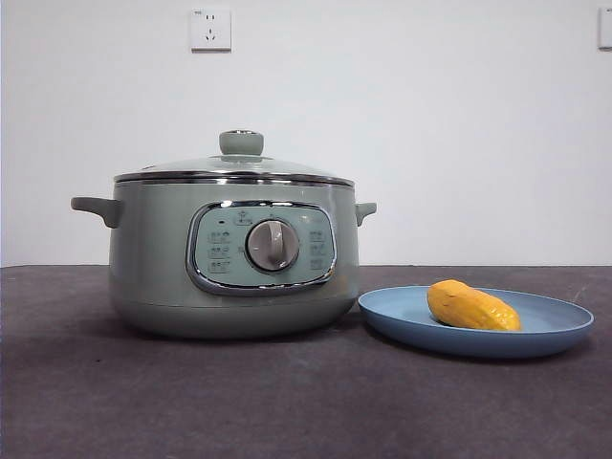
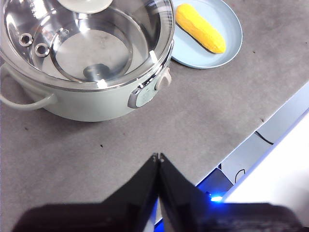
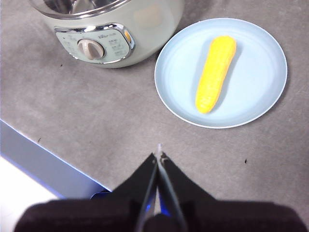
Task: Take the corn out from the steamer,put the corn on the plate,close the lid
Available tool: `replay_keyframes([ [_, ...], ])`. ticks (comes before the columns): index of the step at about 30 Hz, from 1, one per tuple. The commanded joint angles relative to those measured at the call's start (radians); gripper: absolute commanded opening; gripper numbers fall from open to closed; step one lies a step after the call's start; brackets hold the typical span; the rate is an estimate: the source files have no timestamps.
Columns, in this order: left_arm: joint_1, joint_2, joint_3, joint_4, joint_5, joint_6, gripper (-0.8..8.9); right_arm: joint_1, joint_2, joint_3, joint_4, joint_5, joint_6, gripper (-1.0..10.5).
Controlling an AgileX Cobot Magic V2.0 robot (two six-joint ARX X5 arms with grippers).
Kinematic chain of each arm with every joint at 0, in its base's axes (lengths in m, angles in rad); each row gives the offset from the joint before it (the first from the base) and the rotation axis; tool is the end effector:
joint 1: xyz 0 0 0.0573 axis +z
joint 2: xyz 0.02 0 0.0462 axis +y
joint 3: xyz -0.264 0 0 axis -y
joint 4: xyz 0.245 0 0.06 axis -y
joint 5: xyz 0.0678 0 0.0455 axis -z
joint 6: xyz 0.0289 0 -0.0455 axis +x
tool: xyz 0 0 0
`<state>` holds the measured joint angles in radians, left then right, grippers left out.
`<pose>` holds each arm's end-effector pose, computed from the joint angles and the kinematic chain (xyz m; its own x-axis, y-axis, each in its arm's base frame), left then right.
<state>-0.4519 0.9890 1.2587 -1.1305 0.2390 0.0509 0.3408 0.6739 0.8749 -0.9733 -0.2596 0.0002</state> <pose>0.1388 -0.0750 0.3745 0.4664 -0.4895 -0.7368 0.5971 0.7888 -0.1461 0.1015 0.0439 0.3092 0.5667 0.4733 -0.6744 -0.4962 0.8495 0.1793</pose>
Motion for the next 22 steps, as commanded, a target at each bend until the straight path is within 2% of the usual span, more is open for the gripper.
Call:
replay_keyframes([
  [1, 0.001, 0.000, -0.006, 0.008, 0.000, -0.002, -0.05, 0.002, 0.000, -0.004, 0.002, 0.001, -0.001, 0.0],
  [15, 0.002, 0.001, -0.006, 0.035, -0.009, 0.003, -0.04, 0.002, 0.000, -0.004, 0.002, 0.003, -0.001, 0.0],
  [18, 0.008, -0.003, -0.006, 0.068, -0.033, 0.086, -0.04, 0.002, 0.000, -0.004, 0.001, 0.003, -0.001, 0.0],
  [20, 0.041, -0.032, -0.009, 0.162, -0.063, 0.163, -0.04, 0.002, 0.000, -0.004, 0.001, 0.003, -0.001, 0.0],
  [22, 0.101, -0.069, -0.021, 0.290, -0.045, 0.228, -0.04, 0.002, 0.000, -0.004, 0.000, 0.003, -0.001, 0.0],
])
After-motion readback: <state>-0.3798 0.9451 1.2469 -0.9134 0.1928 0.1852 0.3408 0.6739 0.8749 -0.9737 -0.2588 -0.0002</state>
